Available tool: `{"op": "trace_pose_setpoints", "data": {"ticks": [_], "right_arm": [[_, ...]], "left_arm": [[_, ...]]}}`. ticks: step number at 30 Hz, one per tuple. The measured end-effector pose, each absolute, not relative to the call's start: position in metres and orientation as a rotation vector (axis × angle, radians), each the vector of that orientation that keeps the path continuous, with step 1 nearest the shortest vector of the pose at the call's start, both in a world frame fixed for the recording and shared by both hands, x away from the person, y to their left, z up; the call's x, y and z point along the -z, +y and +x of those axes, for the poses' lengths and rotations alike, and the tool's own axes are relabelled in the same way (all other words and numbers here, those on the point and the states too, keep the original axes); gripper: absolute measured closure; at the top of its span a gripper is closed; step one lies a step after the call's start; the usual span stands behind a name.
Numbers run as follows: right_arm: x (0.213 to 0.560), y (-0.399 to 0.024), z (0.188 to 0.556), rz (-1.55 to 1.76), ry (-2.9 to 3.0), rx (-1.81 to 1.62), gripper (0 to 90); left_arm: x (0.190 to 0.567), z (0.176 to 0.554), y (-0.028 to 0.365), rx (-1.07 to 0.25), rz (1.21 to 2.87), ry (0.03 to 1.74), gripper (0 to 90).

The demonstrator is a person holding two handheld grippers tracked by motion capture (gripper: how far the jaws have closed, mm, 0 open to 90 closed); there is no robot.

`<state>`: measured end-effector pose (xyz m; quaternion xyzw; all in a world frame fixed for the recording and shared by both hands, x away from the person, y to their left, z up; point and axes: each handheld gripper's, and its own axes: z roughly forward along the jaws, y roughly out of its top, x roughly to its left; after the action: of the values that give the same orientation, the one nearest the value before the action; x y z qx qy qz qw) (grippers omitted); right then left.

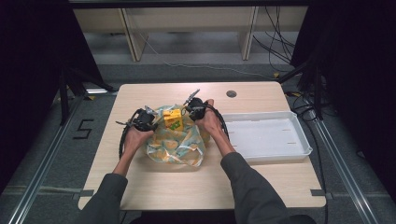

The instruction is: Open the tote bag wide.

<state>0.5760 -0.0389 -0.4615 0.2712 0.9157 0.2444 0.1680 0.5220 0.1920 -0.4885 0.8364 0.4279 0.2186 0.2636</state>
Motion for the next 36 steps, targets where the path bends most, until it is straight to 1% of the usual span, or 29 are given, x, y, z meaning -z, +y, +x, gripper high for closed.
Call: {"op": "trace_pose_setpoints", "data": {"ticks": [2,3,5,9,11,13,14,17,18,19,20,21,22,23,24,25,26,27,28,29,30,31,34,35,36], "right_arm": [[0.464,-0.04,0.576,0.77,2.617,-0.68,83.0],[0.467,-0.041,0.576,0.77,2.629,-0.663,86.0],[0.471,-0.042,0.575,0.777,2.654,-0.654,87.0],[0.476,-0.042,0.575,0.783,2.666,-0.635,87.5],[0.48,-0.042,0.574,0.789,2.684,-0.633,87.5],[0.481,-0.042,0.574,0.792,2.682,-0.634,87.3],[0.481,-0.042,0.574,0.792,2.682,-0.634,87.3],[0.479,-0.045,0.573,0.826,2.67,-0.674,80.8],[0.479,-0.045,0.573,0.826,2.67,-0.674,80.8],[0.476,-0.046,0.573,0.838,2.662,-0.69,78.6],[0.473,-0.047,0.572,0.851,2.656,-0.717,76.3],[0.466,-0.052,0.571,0.876,2.646,-0.769,71.0],[0.466,-0.052,0.571,0.876,2.646,-0.769,71.0],[0.462,-0.054,0.569,0.885,2.626,-0.801,68.2],[0.456,-0.057,0.57,0.854,2.608,-0.839,64.5],[0.449,-0.06,0.566,0.904,2.592,-0.901,59.1],[0.449,-0.06,0.566,0.904,2.592,-0.901,59.1],[0.44,-0.064,0.562,0.897,2.576,-0.928,53.1],[0.44,-0.064,0.562,0.897,2.576,-0.928,53.1],[0.433,-0.066,0.558,0.901,2.56,-0.991,48.0],[0.433,-0.066,0.558,0.901,2.56,-0.991,48.0],[0.426,-0.068,0.553,0.976,2.544,-1.019,45.6],[0.419,-0.069,0.549,0.983,2.541,-1.042,43.9],[0.414,-0.068,0.544,0.999,2.538,-1.073,42.9],[0.414,-0.068,0.544,0.999,2.538,-1.073,42.9]], "left_arm": [[0.49,0.521,0.192,-0.591,2.266,1.157,86.2],[0.495,0.52,0.191,-0.588,2.258,1.152,86.1],[0.498,0.519,0.191,-0.597,2.249,1.161,85.8],[0.502,0.519,0.191,-0.563,2.269,1.159,84.3],[0.504,0.518,0.192,-0.567,2.267,1.16,83.7],[0.503,0.517,0.193,-0.554,2.255,1.167,81.1],[0.503,0.517,0.193,-0.554,2.255,1.167,78.2],[0.495,0.514,0.197,-0.542,2.213,1.166,70.8],[0.495,0.514,0.197,-0.542,2.213,1.166,67.8],[0.492,0.512,0.198,-0.544,2.209,1.158,67.8],[0.488,0.51,0.198,-0.537,2.195,1.162,63.6],[0.479,0.506,0.2,-0.538,2.178,1.16,58.0],[0.479,0.506,0.2,-0.538,2.178,1.16,54.7],[0.474,0.502,0.202,-0.555,2.156,1.156,54.7],[0.47,0.501,0.203,-0.557,2.152,1.153,50.9],[0.46,0.495,0.206,-0.584,2.11,1.156,48.3],[0.46,0.495,0.206,-0.584,2.11,1.156,45.9],[0.451,0.488,0.209,-0.584,2.095,1.16,43.2],[0.451,0.488,0.209,-0.584,2.095,1.16,40.7],[0.443,0.481,0.211,-0.57,2.081,1.147,39.5],[0.443,0.481,0.211,-0.57,2.081,1.147,38.6],[0.436,0.473,0.211,-0.568,2.076,1.141,37.8],[0.432,0.462,0.212,-0.561,2.078,1.126,35.7],[0.431,0.452,0.212,-0.539,2.047,1.122,35.2],[0.431,0.452,0.212,-0.539,2.047,1.122,34.7]]}}
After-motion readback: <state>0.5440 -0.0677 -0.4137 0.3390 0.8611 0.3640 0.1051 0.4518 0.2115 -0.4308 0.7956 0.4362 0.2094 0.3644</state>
